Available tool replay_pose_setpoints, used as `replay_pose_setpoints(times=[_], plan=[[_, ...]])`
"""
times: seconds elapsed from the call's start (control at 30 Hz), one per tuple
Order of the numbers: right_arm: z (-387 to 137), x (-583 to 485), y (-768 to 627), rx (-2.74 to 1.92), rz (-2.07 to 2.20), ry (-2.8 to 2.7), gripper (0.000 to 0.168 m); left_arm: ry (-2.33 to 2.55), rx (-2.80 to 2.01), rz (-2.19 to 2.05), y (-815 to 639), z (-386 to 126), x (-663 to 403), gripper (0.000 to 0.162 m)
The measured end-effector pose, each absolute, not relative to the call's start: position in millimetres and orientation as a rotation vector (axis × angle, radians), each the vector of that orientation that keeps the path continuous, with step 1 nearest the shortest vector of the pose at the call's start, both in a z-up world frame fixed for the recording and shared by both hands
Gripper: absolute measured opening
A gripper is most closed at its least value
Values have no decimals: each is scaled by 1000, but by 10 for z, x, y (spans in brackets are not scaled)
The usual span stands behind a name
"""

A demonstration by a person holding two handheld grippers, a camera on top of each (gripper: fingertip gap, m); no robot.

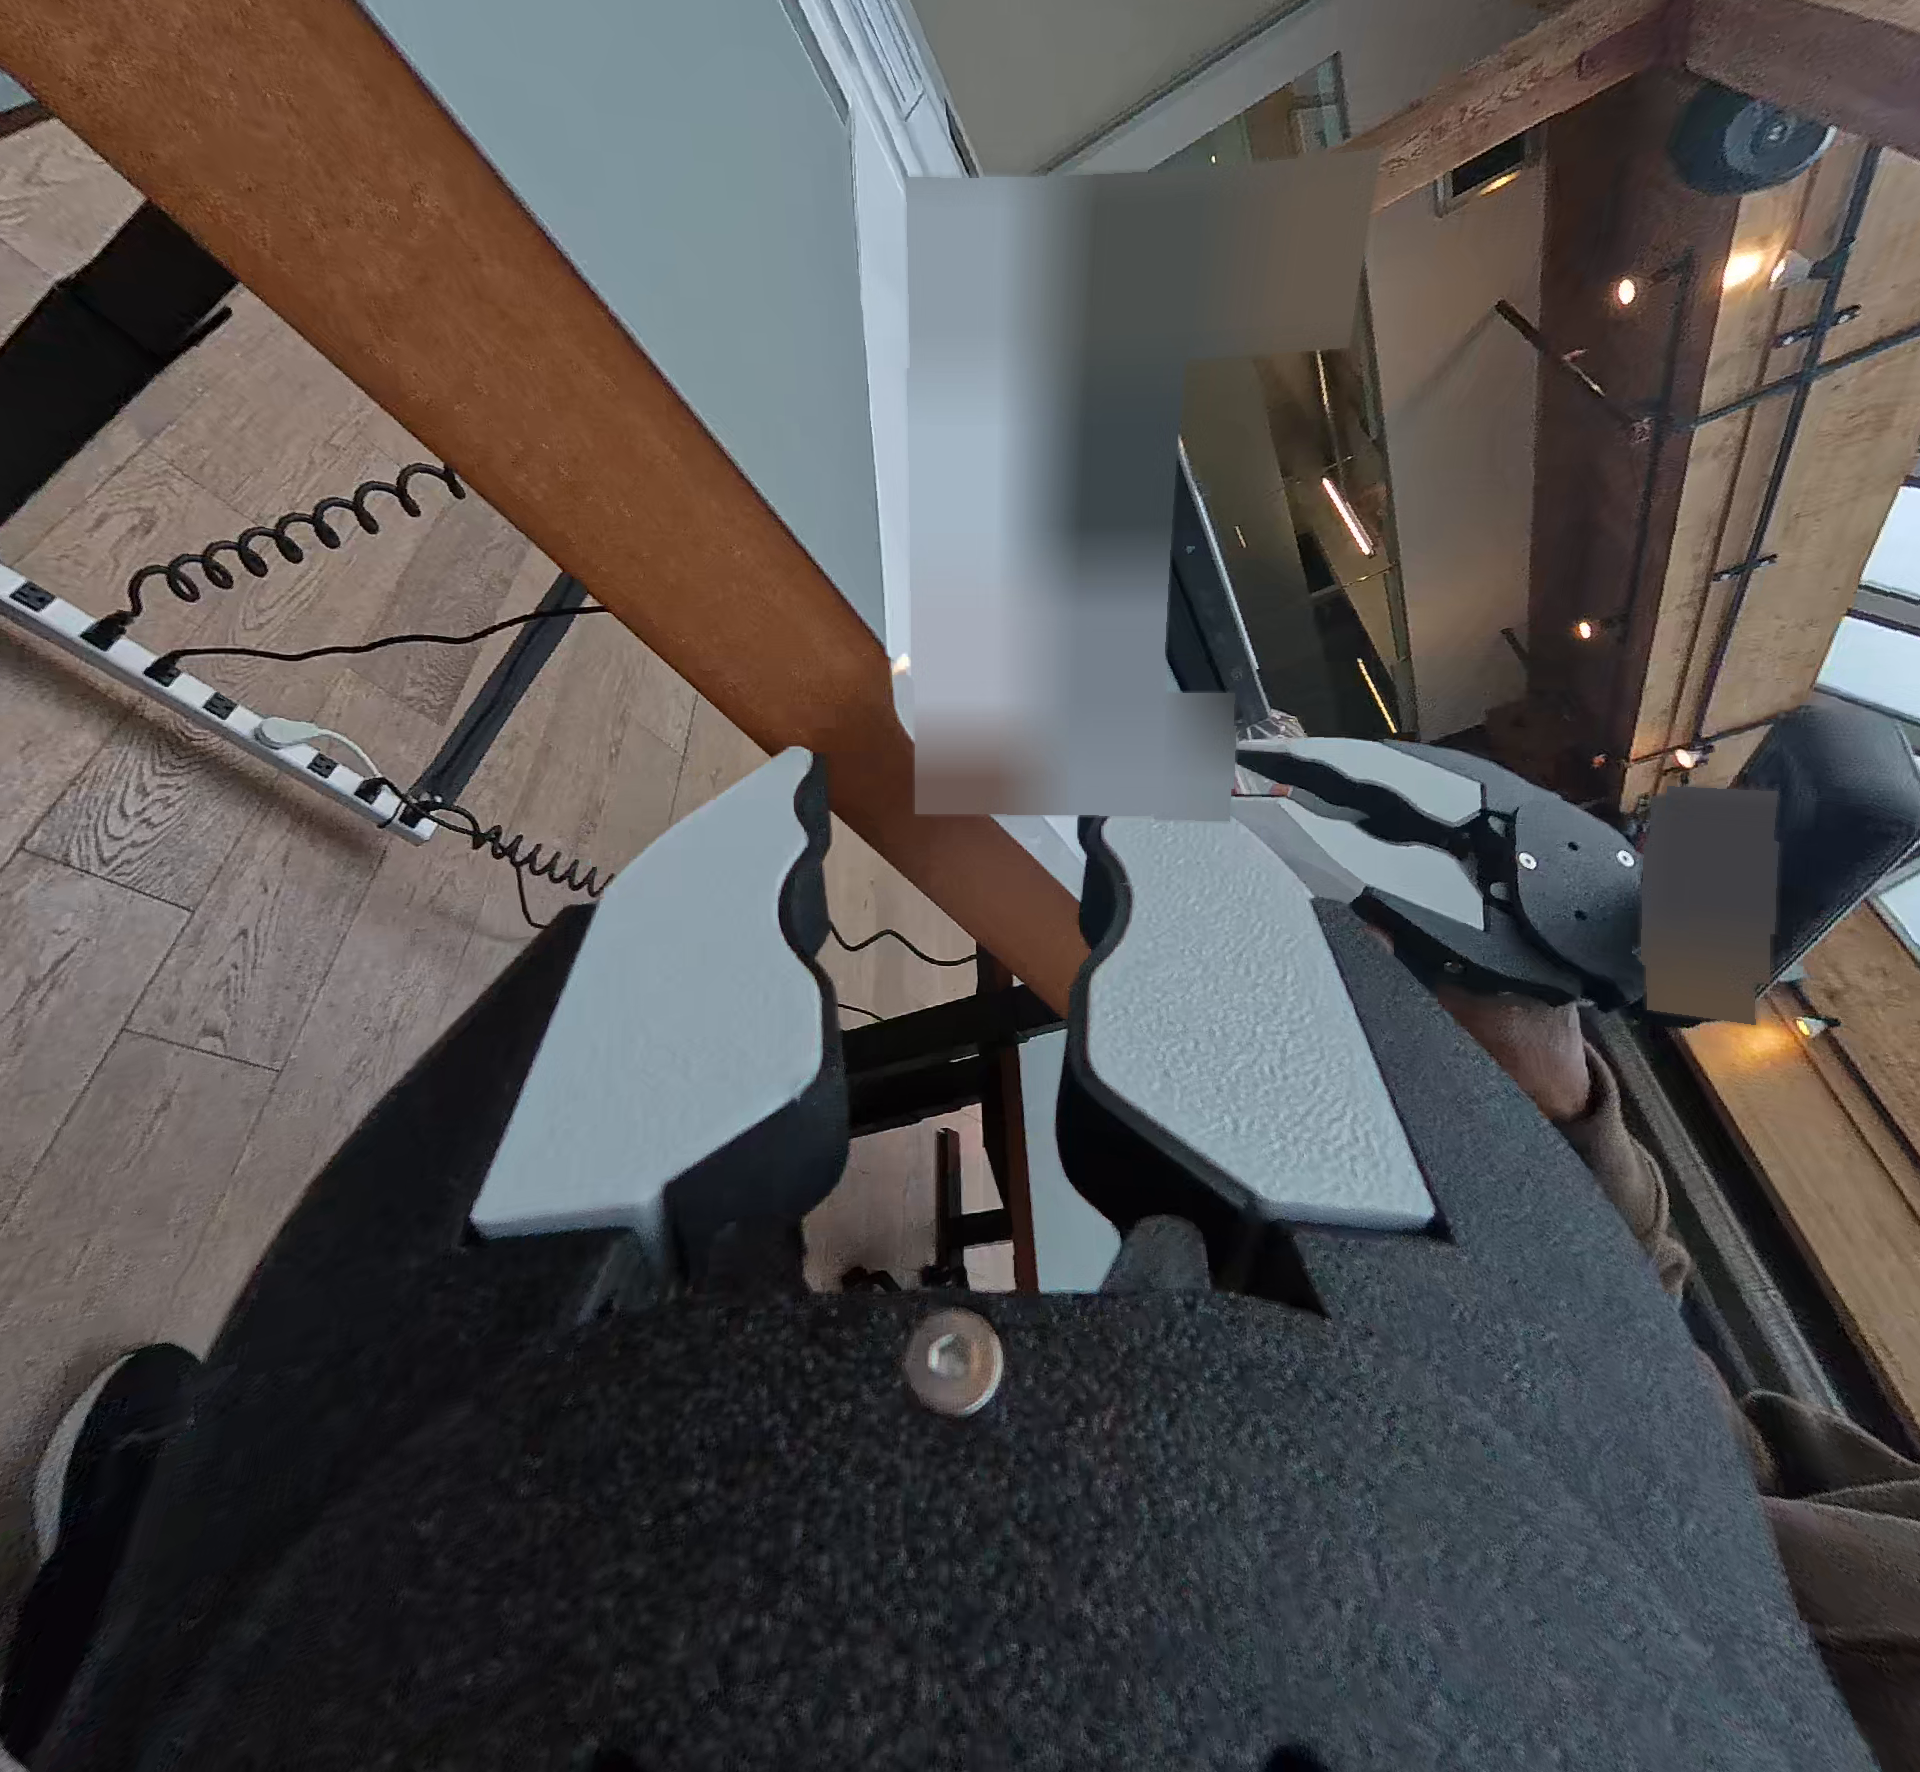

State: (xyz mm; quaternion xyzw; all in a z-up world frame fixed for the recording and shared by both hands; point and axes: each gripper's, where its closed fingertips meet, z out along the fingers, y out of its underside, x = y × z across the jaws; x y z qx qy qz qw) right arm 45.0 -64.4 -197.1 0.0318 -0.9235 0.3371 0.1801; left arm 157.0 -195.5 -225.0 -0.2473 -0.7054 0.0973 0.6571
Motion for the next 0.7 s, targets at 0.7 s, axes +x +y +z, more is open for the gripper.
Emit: replay_pose_setpoints(times=[0.7], plan=[[-1826,1109,217,-1,1073,-2617,22,-1279,-850,-264,-882,-1744,1771,0]])
